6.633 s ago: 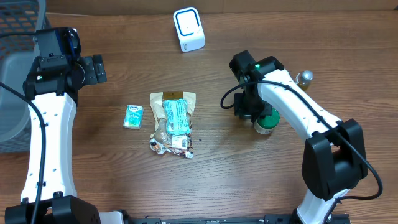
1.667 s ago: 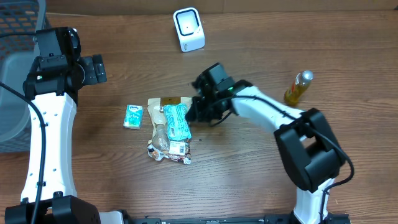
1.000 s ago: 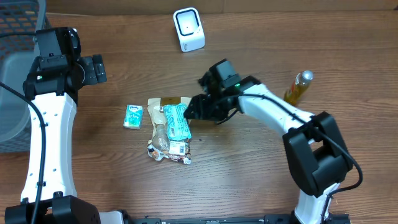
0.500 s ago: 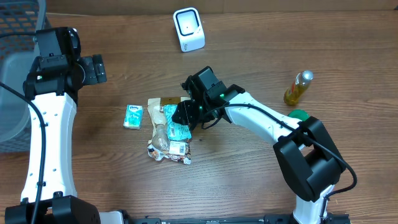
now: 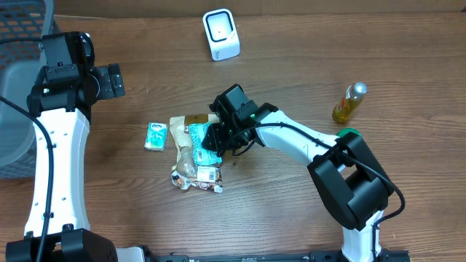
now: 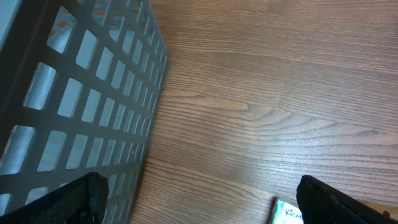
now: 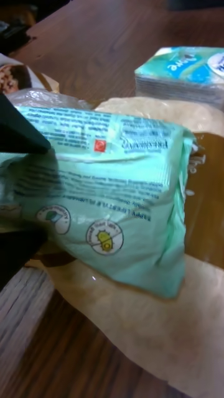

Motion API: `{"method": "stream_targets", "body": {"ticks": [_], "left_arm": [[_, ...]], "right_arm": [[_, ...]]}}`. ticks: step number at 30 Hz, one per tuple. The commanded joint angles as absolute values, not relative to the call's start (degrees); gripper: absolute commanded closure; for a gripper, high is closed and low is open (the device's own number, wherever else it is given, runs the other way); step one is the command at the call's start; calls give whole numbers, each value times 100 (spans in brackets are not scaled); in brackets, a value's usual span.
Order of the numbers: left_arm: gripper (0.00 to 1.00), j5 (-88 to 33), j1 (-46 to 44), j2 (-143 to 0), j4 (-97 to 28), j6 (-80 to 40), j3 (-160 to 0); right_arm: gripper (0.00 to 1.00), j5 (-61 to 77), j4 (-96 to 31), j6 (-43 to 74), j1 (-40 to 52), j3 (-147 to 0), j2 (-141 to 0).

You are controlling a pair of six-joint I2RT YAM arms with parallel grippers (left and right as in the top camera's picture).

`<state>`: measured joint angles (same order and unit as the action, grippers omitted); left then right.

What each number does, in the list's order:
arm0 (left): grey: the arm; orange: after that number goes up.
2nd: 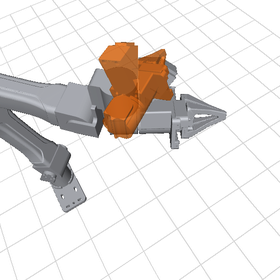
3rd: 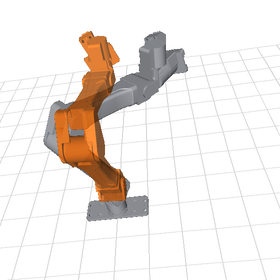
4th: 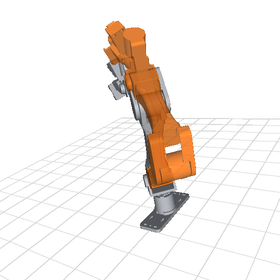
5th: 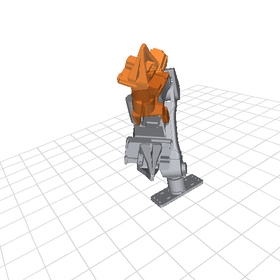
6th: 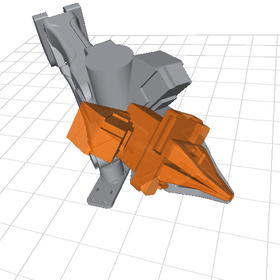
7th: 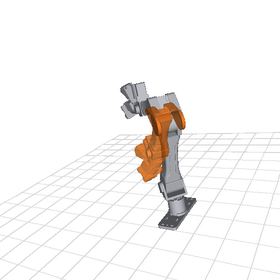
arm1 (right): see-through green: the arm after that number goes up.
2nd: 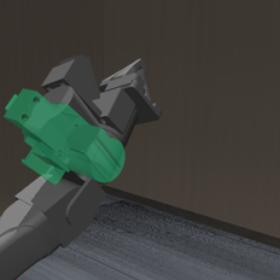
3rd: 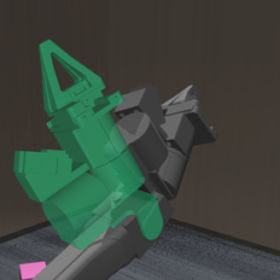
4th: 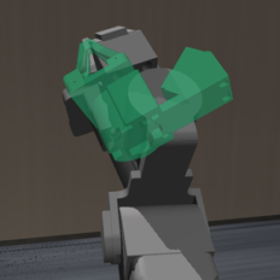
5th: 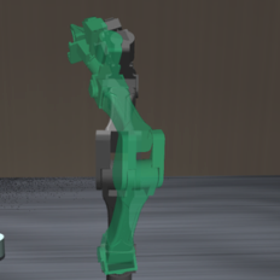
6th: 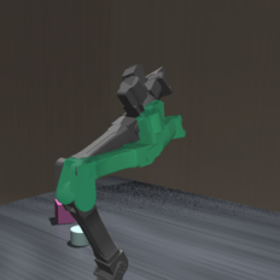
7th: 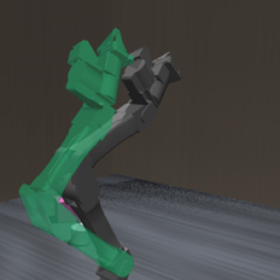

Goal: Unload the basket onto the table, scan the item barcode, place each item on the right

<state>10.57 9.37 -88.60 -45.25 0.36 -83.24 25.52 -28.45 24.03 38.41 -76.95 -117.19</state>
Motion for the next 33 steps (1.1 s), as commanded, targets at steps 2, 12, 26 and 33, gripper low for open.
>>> {"method": "stream_targets", "body": {"ticks": [2,12,26,33], "left_arm": [[0,1048,897,-8783,-4521,-21,-8409],[0,1048,897,-8783,-4521,-21,-8409],[0,1048,897,-8783,-4521,-21,-8409],[1,1048,897,-8783,-4523,-21,-8409]], "right_arm": [[82,2530,-2832,2401,3868,-7688,-11942],[96,3378,-2845,2377,3441,-7701,-11334],[96,1737,-4628,2377,2633,-7548,-10748],[96,1651,-4123,2401,2705,-6875,-10748]]}}
